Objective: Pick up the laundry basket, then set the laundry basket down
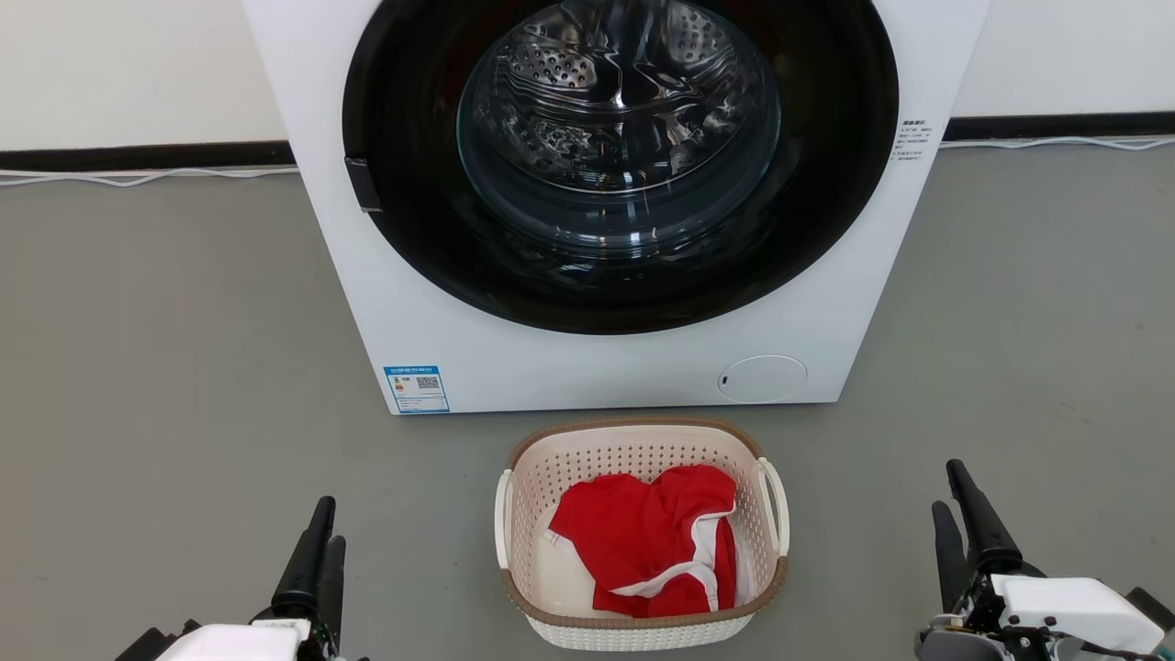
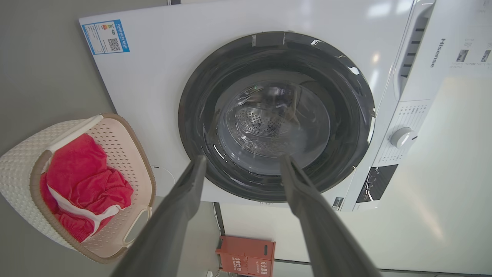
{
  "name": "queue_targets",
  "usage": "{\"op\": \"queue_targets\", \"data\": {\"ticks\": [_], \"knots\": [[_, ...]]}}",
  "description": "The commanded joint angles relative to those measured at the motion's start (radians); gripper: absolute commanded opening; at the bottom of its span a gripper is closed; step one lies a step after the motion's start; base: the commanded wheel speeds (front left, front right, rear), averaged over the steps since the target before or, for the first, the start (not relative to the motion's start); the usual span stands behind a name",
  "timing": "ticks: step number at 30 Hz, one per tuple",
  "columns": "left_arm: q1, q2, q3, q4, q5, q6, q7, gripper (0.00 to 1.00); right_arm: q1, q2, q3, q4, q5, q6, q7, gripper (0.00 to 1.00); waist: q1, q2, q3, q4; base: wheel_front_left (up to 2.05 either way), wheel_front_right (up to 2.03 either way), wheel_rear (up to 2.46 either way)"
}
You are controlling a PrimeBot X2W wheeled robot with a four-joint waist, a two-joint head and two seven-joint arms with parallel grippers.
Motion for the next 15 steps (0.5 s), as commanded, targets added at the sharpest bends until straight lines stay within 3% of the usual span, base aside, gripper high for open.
{"op": "queue_targets", "data": {"ticks": [1, 15], "knots": [[-0.023, 0.007, -0.002, -0.028, 0.028, -0.001, -0.011, 1.00, -0.020, -0.010, 0.005, -0.037, -0.035, 0.002, -0.017, 1.00, -0.0002, 0.0000, 0.000, 0.000, 0.00, 0.00, 0.00], [-0.022, 0.008, -0.022, -0.032, 0.174, 0.006, -0.052, 1.00, -0.020, -0.011, 0.004, -0.059, -0.260, 0.003, -0.058, 1.00, -0.0002, 0.0000, -0.001, -0.001, 0.00, 0.00, 0.00]]}}
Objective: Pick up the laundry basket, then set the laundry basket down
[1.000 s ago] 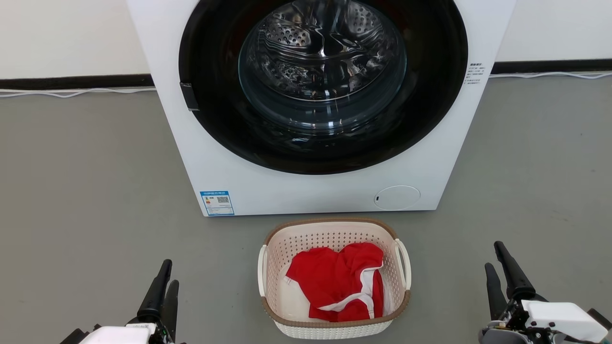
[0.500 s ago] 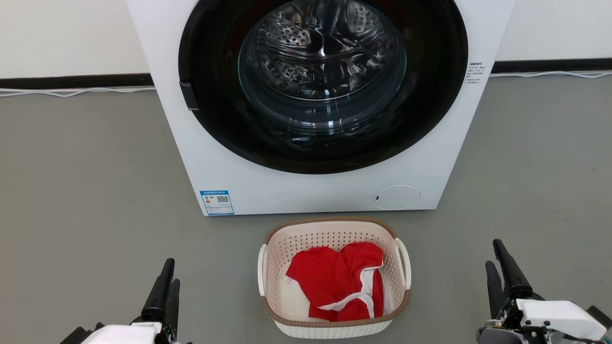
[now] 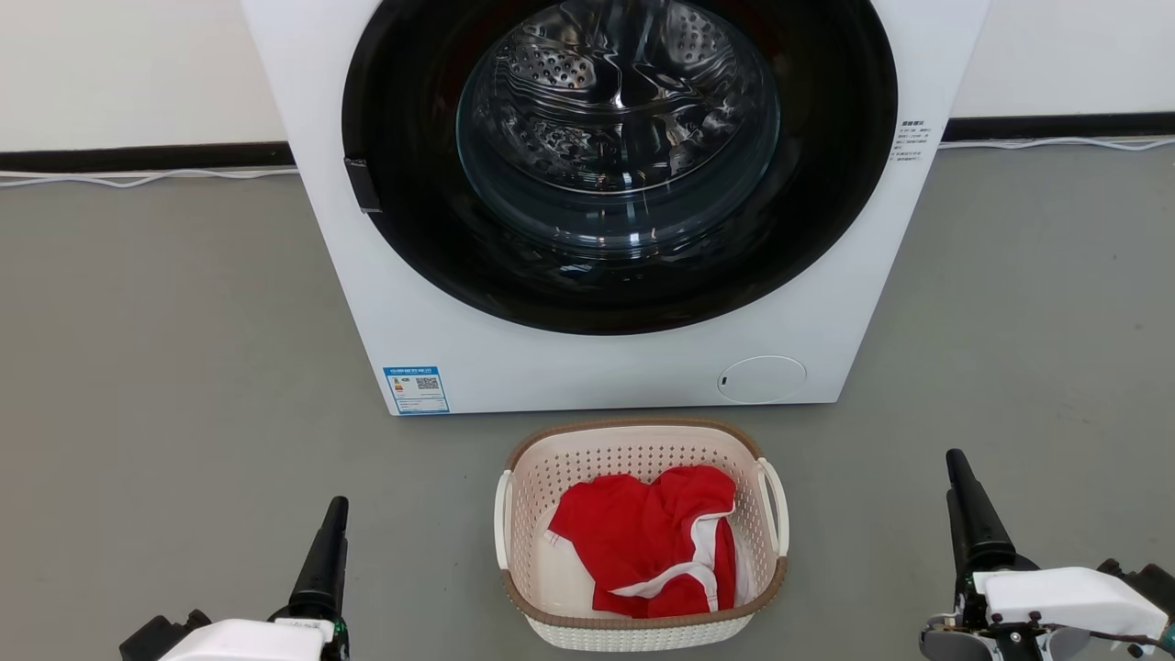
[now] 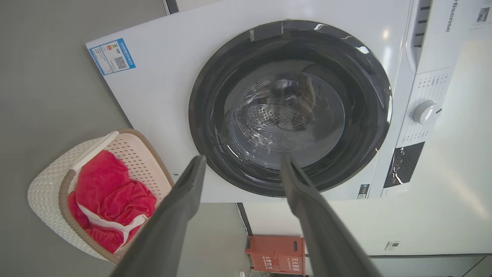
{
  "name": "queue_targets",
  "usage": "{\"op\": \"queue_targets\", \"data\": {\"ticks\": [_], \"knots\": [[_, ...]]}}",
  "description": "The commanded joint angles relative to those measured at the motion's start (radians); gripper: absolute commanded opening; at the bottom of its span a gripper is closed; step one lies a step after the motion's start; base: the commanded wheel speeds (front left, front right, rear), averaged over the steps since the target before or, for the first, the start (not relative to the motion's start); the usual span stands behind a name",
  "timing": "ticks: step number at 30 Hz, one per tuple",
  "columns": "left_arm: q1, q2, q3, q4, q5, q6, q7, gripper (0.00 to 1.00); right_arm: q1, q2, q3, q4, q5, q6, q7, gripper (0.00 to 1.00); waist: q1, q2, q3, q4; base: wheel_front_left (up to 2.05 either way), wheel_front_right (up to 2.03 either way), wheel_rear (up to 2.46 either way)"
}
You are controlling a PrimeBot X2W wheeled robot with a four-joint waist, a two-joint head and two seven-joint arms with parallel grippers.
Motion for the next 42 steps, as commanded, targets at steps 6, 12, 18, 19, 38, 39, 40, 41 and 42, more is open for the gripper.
{"op": "queue_targets", "data": {"ticks": [6, 12, 18, 19, 38, 39, 40, 41, 42], "knots": [[-0.021, 0.008, -0.006, -0.036, 0.100, 0.008, -0.025, 1.00, -0.021, -0.011, 0.004, -0.038, -0.142, 0.003, -0.028, 1.00, -0.0001, 0.0000, -0.001, 0.000, 0.00, 0.00, 0.00], [-0.021, 0.009, -0.010, -0.041, 0.192, 0.010, -0.042, 1.00, -0.021, -0.012, 0.012, -0.049, -0.273, 0.004, -0.046, 1.00, -0.0001, 0.0000, -0.001, 0.000, 0.00, 0.00, 0.00], [-0.020, 0.010, -0.009, -0.043, 0.299, 0.012, -0.060, 1.00, -0.020, -0.013, 0.021, -0.052, -0.397, 0.004, -0.063, 1.00, -0.0001, 0.0000, -0.002, -0.001, 0.00, 0.00, 0.00], [-0.019, 0.010, -0.008, -0.043, 0.315, 0.012, -0.063, 1.00, -0.020, -0.013, 0.022, -0.052, -0.417, 0.004, -0.066, 1.00, -0.0001, 0.0000, -0.002, -0.001, 0.00, 0.00, 0.00], [-0.010, 0.012, -0.032, -0.039, 0.603, 0.015, -0.116, 1.00, -0.022, -0.019, 0.026, -0.059, -0.718, 0.005, -0.119, 1.00, -0.0001, 0.0000, -0.004, -0.005, 0.00, 0.00, 0.00], [-0.009, 0.012, -0.033, -0.039, 0.616, 0.017, -0.118, 1.00, -0.022, -0.019, 0.026, -0.059, -0.731, 0.005, -0.122, 1.00, -0.0001, 0.0000, -0.004, -0.005, 0.00, 0.00, 0.00], [-0.009, 0.012, -0.033, -0.039, 0.628, 0.018, -0.121, 1.00, -0.022, -0.019, 0.027, -0.060, -0.745, 0.005, -0.125, 1.00, -0.0001, 0.0000, -0.004, -0.005, 0.00, 0.00, 0.00], [-0.008, 0.012, -0.034, -0.040, 0.640, 0.020, -0.124, 1.00, -0.022, -0.019, 0.028, -0.061, -0.758, 0.006, -0.128, 1.00, -0.0001, 0.0000, -0.003, -0.006, 0.00, 0.00, 0.00], [-0.008, 0.012, -0.035, -0.041, 0.651, 0.021, -0.127, 1.00, -0.022, -0.020, 0.029, -0.062, -0.771, 0.006, -0.131, 1.00, -0.0001, 0.0000, -0.003, -0.006, 0.00, 0.00, 0.00]]}}
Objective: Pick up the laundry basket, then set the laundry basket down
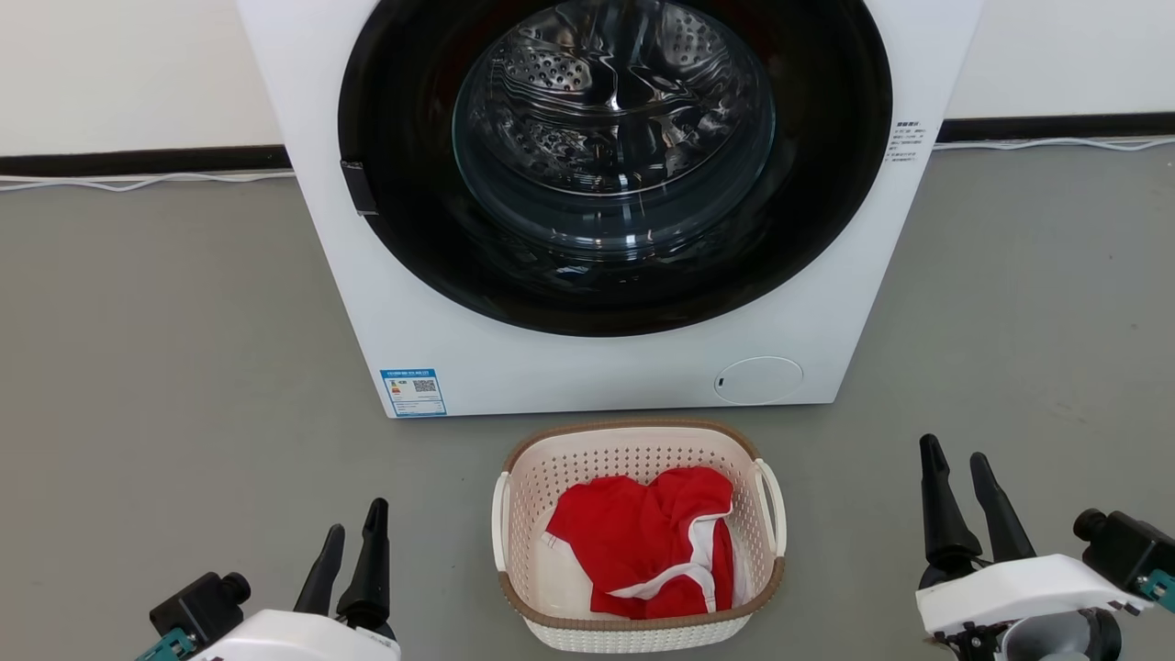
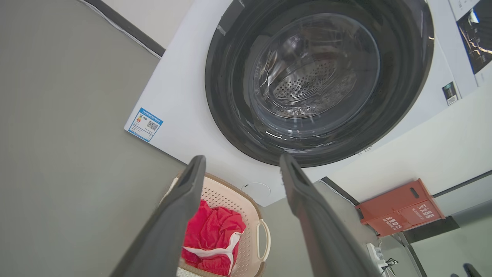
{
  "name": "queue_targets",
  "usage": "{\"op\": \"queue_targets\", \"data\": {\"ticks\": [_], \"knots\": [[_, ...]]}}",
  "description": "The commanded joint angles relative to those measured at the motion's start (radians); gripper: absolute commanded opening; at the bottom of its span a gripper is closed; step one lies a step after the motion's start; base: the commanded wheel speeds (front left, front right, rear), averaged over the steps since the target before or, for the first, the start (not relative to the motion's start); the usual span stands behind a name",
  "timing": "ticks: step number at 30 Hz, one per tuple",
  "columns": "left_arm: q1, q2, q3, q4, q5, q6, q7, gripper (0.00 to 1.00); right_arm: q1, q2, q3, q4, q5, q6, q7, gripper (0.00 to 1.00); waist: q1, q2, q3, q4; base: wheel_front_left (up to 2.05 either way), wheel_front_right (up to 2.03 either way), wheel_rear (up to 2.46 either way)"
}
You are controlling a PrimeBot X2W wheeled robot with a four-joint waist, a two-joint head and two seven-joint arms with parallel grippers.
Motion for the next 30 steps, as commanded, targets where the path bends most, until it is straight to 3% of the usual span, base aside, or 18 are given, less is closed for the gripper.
{"op": "queue_targets", "data": {"ticks": [1, 30], "knots": [[-0.012, 0.009, 0.014, -0.027, 0.028, 0.005, -0.013, 1.00, -0.021, -0.013, 0.019, -0.032, -0.031, 0.005, -0.017, 1.00, 0.0000, 0.0000, 0.000, 0.000, 0.00, 0.00, 0.00], [0.005, 0.013, -0.022, -0.033, 0.347, 0.028, -0.098, 1.00, -0.008, -0.013, 0.004, 0.015, -0.390, 0.007, -0.103, 1.00, 0.0000, 0.0000, -0.002, 0.001, 0.00, 0.00, 0.00]]}}
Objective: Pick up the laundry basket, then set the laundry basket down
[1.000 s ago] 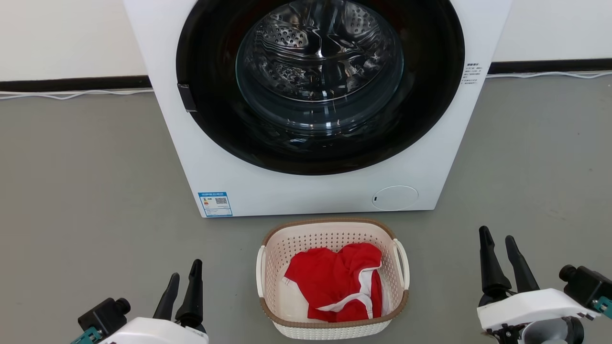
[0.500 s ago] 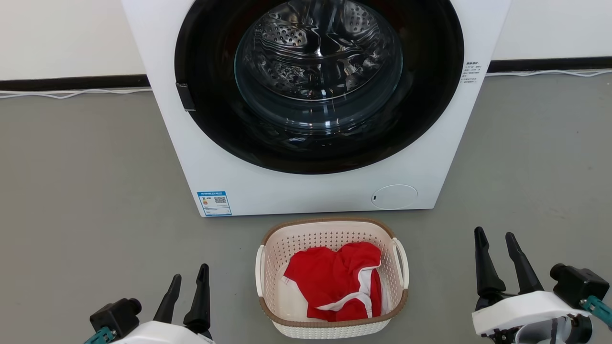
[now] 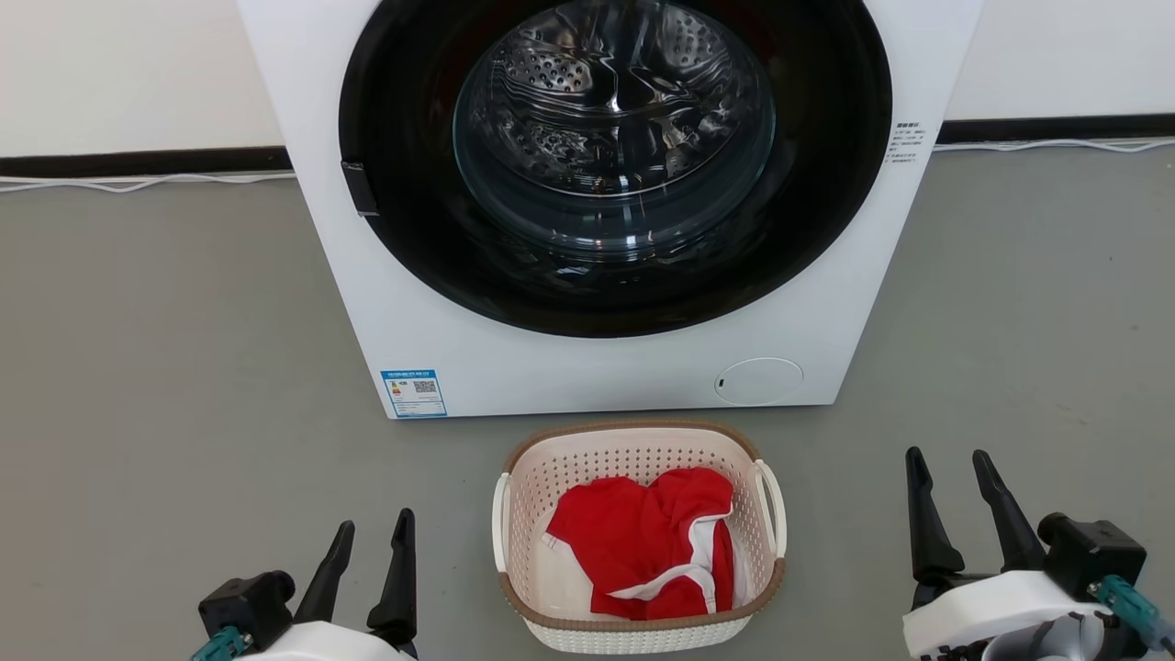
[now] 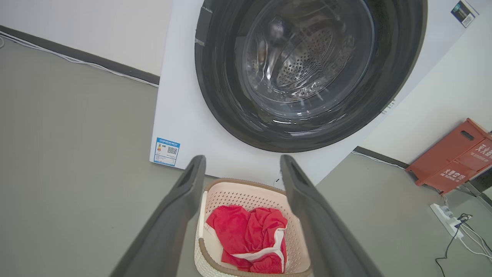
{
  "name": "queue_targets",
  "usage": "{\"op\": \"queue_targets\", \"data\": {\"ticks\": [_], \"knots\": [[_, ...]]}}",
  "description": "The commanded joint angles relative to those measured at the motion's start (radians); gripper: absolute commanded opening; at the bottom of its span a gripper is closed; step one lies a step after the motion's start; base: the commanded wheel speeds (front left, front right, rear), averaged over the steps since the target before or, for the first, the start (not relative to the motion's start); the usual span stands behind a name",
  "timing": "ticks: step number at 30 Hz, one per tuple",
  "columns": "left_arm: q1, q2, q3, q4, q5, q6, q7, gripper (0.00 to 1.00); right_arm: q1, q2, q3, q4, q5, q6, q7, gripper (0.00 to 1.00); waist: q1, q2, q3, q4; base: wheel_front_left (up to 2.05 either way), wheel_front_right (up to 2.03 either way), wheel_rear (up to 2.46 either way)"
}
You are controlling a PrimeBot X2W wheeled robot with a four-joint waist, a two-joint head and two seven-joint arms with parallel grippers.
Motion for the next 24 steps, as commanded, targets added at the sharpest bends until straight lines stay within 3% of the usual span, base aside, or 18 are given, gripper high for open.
{"op": "queue_targets", "data": {"ticks": [1, 18, 24], "knots": [[-0.011, 0.009, 0.019, -0.027, 0.042, 0.007, -0.017, 1.00, -0.011, -0.012, 0.014, -0.017, -0.052, 0.006, -0.024, 1.00, 0.0000, 0.0000, -0.001, 0.000, 0.00, 0.00, 0.00], [0.000, 0.011, -0.001, -0.024, 0.227, 0.015, -0.067, 1.00, -0.006, -0.013, 0.009, -0.007, -0.267, 0.007, -0.074, 1.00, 0.0000, 0.0000, -0.007, -0.004, 0.00, 0.00, 0.00], [-0.001, 0.011, -0.001, -0.020, 0.230, 0.012, -0.068, 1.00, -0.006, -0.013, 0.007, -0.004, -0.267, 0.007, -0.075, 1.00, 0.0000, 0.0000, -0.009, -0.004, 0.00, 0.00, 0.00]]}}
